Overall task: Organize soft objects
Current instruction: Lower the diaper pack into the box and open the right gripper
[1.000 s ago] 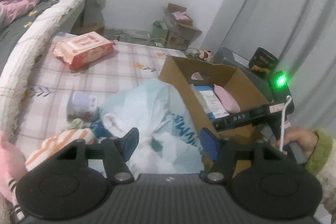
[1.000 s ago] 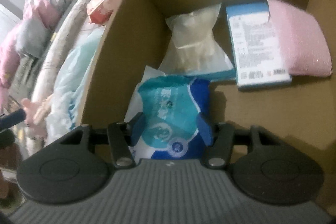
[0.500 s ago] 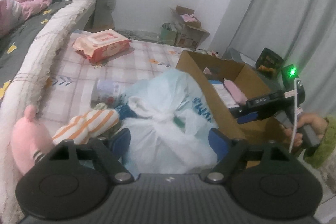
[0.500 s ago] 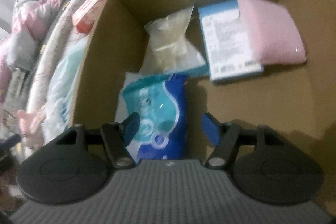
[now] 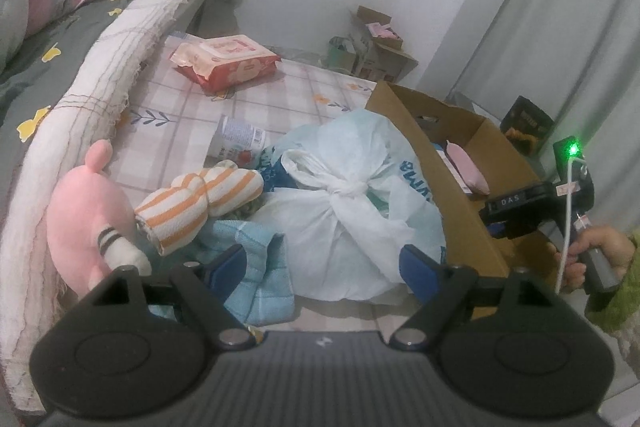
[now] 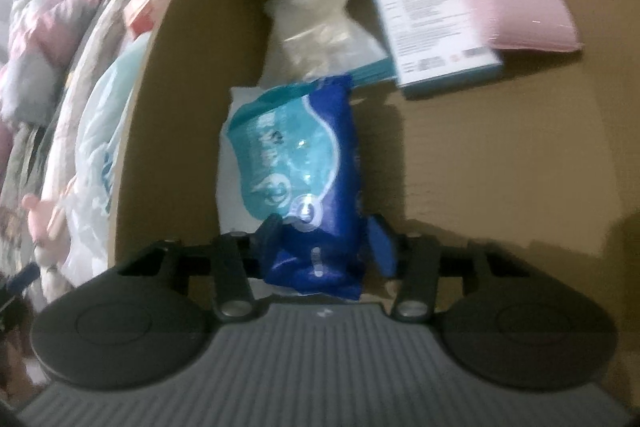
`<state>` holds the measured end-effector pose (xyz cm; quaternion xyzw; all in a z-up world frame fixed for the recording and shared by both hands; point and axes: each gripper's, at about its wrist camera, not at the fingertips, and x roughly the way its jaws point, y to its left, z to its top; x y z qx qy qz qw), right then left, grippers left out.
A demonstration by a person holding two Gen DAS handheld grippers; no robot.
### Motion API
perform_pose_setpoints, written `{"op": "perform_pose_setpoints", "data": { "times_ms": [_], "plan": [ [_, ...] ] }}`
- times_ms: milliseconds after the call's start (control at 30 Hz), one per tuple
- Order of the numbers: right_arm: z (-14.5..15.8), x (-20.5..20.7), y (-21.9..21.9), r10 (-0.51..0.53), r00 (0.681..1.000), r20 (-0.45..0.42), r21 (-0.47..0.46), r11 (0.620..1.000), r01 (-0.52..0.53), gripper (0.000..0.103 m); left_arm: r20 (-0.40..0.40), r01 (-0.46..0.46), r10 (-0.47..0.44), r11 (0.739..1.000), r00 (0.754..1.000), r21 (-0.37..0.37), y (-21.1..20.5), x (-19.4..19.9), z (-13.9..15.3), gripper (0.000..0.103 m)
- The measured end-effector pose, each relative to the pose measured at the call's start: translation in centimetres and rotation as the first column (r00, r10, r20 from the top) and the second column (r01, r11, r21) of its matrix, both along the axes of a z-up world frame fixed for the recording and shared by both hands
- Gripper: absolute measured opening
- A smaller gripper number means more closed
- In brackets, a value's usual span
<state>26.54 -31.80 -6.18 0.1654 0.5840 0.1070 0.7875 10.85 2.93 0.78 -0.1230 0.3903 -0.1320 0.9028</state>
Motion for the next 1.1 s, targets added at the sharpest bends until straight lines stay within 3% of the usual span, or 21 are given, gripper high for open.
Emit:
{"op": "perform_pose_setpoints", "data": {
  "times_ms": [133,300,467,600,667,833,1100],
  "plan": [
    [0.0,-0.9,-0.2,-0.032,0.999,-0.022,0.041,0.999,0.033,0.048,0.010,0.007,-0.007,1.000,1.000,0.004,0.1,-0.5,0.2,0.085],
    [0.6,-1.5,0.0,-0.018,1.000,-0.014,0.025,1.000,0.018,0.051,0.010,-0.006,0.006,1.000,1.000,-0.001,0.7,-1.0,0.1,0.085],
    [0.4,0.3,-1.7,-0.100,0.994,0.044,0.092,0.991,0.096,0.067,0.014,-0.014,0.014,1.000,1.000,-0.015,1.2,-1.5,0.3,0.085],
    [-1.9,2.3,-2.3,-0.135,0.990,-0.037,0.179,0.974,0.139,0.068,0.023,-0.022,0.023,1.000,0.999,-0.021,1.5,-2.0,0.5,0.085],
    [-2.6,2.4,-1.7,-0.121,0.991,-0.059,0.205,0.970,0.130,0.064,0.022,-0.030,0.031,0.999,0.999,-0.024,1.8,-2.1,0.5,0.085],
    [-0.6,1.7,-0.5,-0.101,0.994,0.029,0.100,0.990,0.098,0.037,0.013,-0.038,0.039,0.999,0.999,-0.034,2.1,-2.0,0.3,0.085],
    [0.9,0.4,1.8,-0.038,0.993,0.110,-0.084,0.995,0.047,0.035,0.016,-0.025,0.026,0.999,1.000,-0.037,1.9,-2.0,0.2,0.085]
  ]
}}
